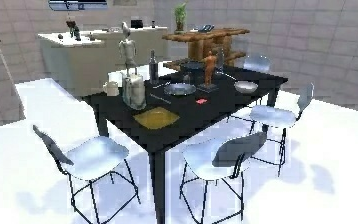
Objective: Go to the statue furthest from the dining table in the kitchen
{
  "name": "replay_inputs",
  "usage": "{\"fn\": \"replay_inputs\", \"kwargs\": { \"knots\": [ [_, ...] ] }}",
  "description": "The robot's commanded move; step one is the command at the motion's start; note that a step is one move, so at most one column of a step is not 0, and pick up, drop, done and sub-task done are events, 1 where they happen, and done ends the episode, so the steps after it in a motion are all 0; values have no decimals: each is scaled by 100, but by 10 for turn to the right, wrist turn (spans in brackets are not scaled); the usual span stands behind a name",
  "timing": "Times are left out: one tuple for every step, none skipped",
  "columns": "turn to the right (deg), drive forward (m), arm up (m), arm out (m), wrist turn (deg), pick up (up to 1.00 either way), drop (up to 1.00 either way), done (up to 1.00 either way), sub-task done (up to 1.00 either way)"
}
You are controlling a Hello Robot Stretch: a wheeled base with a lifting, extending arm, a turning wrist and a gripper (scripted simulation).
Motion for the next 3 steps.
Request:
{"fn": "replay_inputs", "kwargs": {
  "knots": [
    [390, 0, 0, 0, 0, 0, 0, 0, 0],
    [0, 10, 0, 0, 0, 0, 0, 0, 0],
    [-450, 0, 0, 0, 0, 0, 0, 0, 0]
  ]
}}
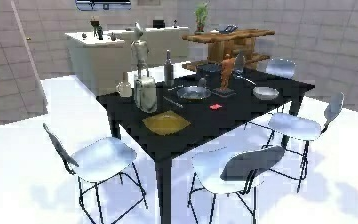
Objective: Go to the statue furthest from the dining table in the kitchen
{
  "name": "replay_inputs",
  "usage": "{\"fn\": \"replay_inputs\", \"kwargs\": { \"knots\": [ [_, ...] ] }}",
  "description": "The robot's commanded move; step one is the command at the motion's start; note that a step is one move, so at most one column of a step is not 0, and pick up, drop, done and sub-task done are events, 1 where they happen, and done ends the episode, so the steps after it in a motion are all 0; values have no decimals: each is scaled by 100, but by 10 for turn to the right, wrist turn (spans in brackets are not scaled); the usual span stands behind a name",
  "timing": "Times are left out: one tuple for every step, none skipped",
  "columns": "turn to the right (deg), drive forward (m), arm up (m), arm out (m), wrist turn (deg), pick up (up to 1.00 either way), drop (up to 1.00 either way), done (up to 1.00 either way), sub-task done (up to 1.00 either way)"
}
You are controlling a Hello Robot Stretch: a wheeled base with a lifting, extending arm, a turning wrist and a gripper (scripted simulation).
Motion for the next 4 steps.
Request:
{"fn": "replay_inputs", "kwargs": {
  "knots": [
    [-450, 0, 0, 0, 0, 0, 0, 0, 0],
    [-60, 0, 0, 0, 0, 0, 0, 0, 0],
    [0, 20, 0, 0, 0, 0, 0, 0, 0],
    [450, 0, 0, 0, 0, 0, 0, 0, 0]
  ]
}}
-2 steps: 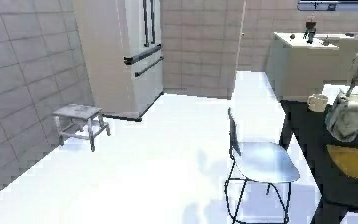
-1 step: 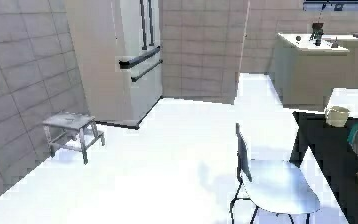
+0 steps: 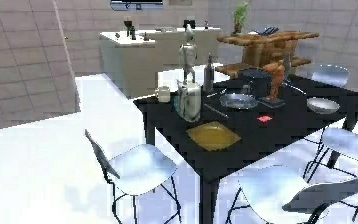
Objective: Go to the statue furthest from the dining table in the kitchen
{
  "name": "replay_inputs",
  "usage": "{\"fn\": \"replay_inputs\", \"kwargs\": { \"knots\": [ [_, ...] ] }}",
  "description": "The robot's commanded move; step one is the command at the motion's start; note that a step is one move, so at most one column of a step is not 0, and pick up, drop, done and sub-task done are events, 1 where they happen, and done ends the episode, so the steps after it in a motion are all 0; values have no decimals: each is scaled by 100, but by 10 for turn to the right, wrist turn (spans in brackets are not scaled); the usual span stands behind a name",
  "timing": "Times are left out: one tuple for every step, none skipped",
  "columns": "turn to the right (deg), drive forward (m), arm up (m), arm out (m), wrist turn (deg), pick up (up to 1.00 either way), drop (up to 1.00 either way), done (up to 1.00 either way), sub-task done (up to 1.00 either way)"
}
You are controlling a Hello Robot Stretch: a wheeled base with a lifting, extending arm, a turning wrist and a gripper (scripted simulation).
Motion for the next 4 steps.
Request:
{"fn": "replay_inputs", "kwargs": {
  "knots": [
    [450, 0, 0, 0, 0, 0, 0, 0, 0],
    [450, 0, 0, 0, 0, 0, 0, 0, 0],
    [120, 0, 0, 0, 0, 0, 0, 0, 0],
    [0, 45, 0, 0, 0, 0, 0, 0, 0]
  ]
}}
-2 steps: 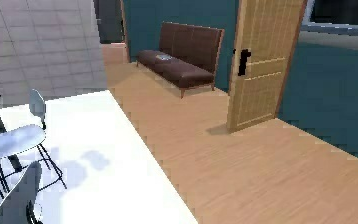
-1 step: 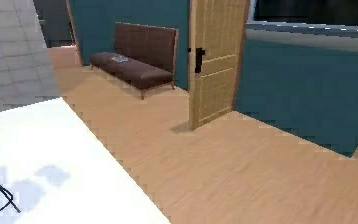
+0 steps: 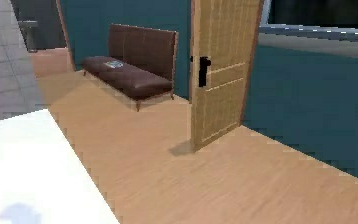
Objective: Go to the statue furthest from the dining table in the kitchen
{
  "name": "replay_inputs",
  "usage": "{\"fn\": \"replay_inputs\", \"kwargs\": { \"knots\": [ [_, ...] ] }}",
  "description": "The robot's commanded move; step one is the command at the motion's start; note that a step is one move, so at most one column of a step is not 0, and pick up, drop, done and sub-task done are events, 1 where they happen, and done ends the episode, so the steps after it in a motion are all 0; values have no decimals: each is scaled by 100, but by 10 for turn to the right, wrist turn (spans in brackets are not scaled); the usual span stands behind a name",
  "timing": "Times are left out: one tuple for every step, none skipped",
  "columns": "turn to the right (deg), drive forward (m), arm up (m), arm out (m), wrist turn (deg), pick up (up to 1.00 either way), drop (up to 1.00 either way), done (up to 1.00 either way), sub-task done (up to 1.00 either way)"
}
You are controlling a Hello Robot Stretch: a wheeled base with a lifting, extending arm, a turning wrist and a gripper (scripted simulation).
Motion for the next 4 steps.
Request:
{"fn": "replay_inputs", "kwargs": {
  "knots": [
    [-360, 0, 0, 0, 0, 0, 0, 0, 0],
    [0, 85, 0, 0, 0, 0, 0, 0, 0],
    [-450, 0, 0, 0, 0, 0, 0, 0, 0],
    [360, 0, 0, 0, 0, 0, 0, 0, 0]
  ]
}}
